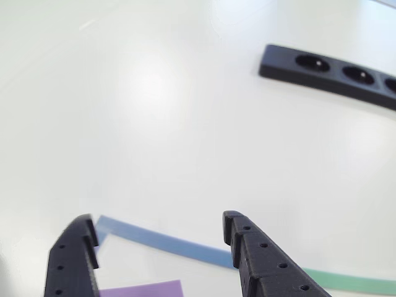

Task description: Tower of hanoi

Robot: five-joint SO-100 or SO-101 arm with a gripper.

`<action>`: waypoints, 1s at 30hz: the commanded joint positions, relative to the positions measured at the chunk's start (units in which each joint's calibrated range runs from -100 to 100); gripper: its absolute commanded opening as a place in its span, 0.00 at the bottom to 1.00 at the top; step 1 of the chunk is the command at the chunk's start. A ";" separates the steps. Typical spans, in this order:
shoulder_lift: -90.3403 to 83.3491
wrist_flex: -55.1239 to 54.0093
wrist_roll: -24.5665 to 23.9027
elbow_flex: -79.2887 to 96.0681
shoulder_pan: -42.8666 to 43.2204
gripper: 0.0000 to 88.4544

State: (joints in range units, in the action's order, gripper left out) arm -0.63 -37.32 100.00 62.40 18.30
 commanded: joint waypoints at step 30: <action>-55.46 127.77 0.00 -49.73 -22.61 0.01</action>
State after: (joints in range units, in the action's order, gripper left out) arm -52.98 87.48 100.00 14.97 -2.09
